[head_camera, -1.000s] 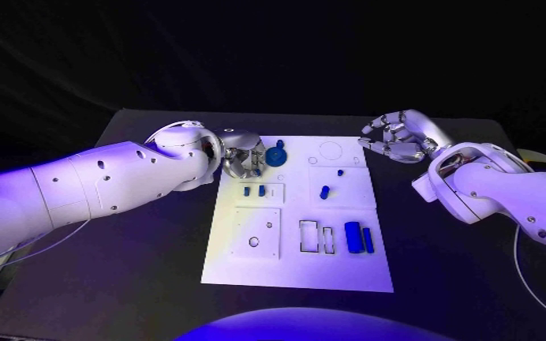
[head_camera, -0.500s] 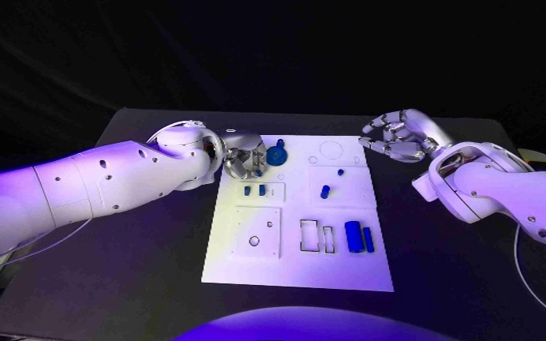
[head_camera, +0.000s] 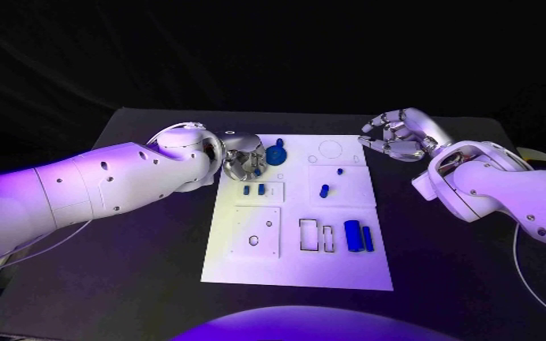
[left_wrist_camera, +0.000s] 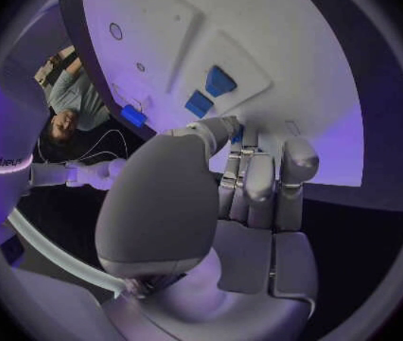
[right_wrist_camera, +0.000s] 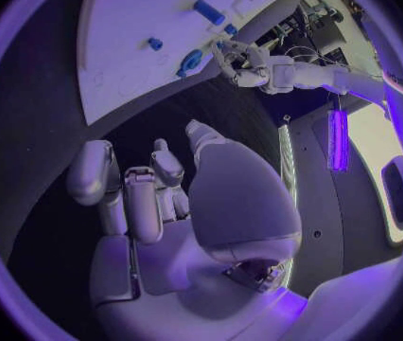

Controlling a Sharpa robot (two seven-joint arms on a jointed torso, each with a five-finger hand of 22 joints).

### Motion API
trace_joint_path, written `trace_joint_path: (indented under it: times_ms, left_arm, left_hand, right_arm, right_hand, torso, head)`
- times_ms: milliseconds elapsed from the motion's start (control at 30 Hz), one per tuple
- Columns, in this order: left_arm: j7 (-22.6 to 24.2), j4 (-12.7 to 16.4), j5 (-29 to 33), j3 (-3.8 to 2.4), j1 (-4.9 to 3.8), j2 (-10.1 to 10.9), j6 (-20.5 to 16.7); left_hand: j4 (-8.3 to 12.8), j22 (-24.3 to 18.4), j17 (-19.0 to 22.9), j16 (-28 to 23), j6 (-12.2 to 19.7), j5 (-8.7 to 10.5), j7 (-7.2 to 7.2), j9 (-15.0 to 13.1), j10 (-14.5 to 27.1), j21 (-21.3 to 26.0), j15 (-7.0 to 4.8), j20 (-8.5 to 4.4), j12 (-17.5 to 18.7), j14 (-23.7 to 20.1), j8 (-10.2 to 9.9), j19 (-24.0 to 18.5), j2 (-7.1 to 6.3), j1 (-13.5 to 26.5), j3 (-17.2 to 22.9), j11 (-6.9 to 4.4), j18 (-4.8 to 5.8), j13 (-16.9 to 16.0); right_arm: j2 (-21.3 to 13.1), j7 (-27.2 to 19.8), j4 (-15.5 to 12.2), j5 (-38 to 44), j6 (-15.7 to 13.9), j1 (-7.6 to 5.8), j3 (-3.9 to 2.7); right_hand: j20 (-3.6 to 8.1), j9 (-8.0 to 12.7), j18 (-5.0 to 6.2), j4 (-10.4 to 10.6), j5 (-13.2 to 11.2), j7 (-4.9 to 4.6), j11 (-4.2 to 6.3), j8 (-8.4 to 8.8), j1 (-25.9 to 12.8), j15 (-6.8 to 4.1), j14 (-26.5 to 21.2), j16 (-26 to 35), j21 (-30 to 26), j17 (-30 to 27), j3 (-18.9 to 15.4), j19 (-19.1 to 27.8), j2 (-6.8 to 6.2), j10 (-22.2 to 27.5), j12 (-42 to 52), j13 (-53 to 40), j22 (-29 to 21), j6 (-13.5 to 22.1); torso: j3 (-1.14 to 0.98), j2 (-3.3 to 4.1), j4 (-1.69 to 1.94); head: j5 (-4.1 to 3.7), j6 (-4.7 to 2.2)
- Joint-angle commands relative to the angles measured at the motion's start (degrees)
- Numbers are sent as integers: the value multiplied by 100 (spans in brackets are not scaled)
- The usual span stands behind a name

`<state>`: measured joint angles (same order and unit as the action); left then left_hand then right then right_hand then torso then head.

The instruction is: Assemble the parts on the task board

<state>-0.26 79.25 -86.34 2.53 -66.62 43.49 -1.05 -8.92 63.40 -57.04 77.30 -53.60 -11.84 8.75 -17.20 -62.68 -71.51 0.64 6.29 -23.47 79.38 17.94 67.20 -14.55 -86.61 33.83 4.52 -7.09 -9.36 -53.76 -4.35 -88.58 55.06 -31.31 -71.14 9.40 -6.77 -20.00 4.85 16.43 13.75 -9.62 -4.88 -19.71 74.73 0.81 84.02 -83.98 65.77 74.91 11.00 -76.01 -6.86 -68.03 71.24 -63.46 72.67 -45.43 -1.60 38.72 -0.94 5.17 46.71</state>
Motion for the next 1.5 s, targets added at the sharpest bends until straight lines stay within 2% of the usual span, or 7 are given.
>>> trace_joint_path:
  times_ms: [33, 367, 667, 900, 1067, 1400, 1500]
  left_arm:
    - [-11, 21, -51, 3, 14, -7, 112]
    - [-6, 35, -40, 2, 29, 16, 97]
    - [-93, -31, -37, 0, 31, 32, 78]
    - [-107, -132, -37, -7, 30, 68, -28]
    - [-94, -165, -22, -23, 29, 133, -89]
    - [268, -205, 950, -135, 25, 343, -738]
    - [465, -208, 1870, -157, 22, 424, -1092]
  left_hand:
    - [-10, -32, 37, -39, 59, -19, 9, 13, -4, 37, 4, 12, 41, -64, -54, -69, -1, 85, -6, 21, 6, 4]
    - [-22, -74, 18, -22, 189, -27, 18, 53, 14, 81, 13, 28, 113, -73, -178, -104, -53, 157, 4, 23, -3, -15]
    - [-33, -118, 72, -17, 834, -31, -2, 259, 35, 135, -11, 14, 271, -112, -602, -117, -91, 218, 1, -5, -11, -68]
    - [-52, -206, 195, -69, 903, -37, -7, 293, 128, 207, 6, 22, 345, -175, -650, -191, -92, 228, -39, 21, -31, -64]
    - [-62, -242, 248, -94, 826, -38, 8, 290, 189, 241, 24, 35, 381, -214, -613, -225, -83, 220, -37, 42, -38, -66]
    - [72, -770, 1272, -598, 310, -8, 116, 252, 338, 661, 95, 81, 416, -686, -302, -738, -72, 36, 290, 154, -177, -83]
    - [186, -1397, 2213, -1214, 112, 1, 139, 229, 303, 1159, 97, 78, 362, -1175, -188, -1391, -57, -6, 425, 172, -342, -99]
  right_arm:
    - [0, -44, -1, 28, 7, 4, 0]
    - [-5, -46, 2, 28, 3, 8, 0]
    - [-8, -25, 5, 42, 22, 11, 0]
    - [-10, -26, 13, 54, 92, 12, 0]
    - [-11, -11, 15, 106, 190, 14, 0]
    - [41, 18, 45, 732, 749, 21, 1]
    - [79, 80, 60, 1107, 931, 22, 1]
  right_hand:
    - [20, -5, 92, -8, 22, -12, -5, -4, 42, -24, 273, 29, -36, 93, -33, 4, 9, 27, -35, 4, -1, 45]
    - [20, -5, 92, -8, 22, -12, -5, -4, 42, -24, 273, 29, -36, 93, -33, 4, 9, 27, -35, 4, -1, 45]
    - [18, 2, 111, -8, 16, -20, -12, 10, 42, -20, 253, 65, -131, 24, -51, 56, -5, 104, -95, 83, -62, 80]
    - [-2, -2, 190, -10, -12, -37, -30, -5, 140, 0, 128, 263, -570, -293, -60, 289, -1, 1441, -1502, 1777, -320, 143]
    - [9, -17, 208, -34, -24, -24, -15, -61, 312, -14, 94, 341, -698, -399, 4, 319, -22, 1488, -1935, 2181, -377, 92]
    - [10, 81, 188, -461, -482, -63, -52, -9, 973, 15, 82, 482, -683, -631, 1371, 230, -433, 1168, -4377, 4194, -236, -252]
    - [-18, 131, 183, -642, -556, -65, -95, 74, 900, 36, 93, 470, -661, -620, 1718, 219, -536, 1077, -4943, 4639, -187, -360]
  torso:
    - [-1, 0, 1]
    - [3, -1, 1]
    - [1, -1, 0]
    - [0, -1, 0]
    - [0, -8, -2]
    - [3, -8, -10]
    - [2, -7, -7]
  head:
    - [-2, -5]
    - [-7, -5]
    - [-2, -13]
    - [-1, -28]
    - [6, -38]
    - [-52, -110]
    - [-122, -146]
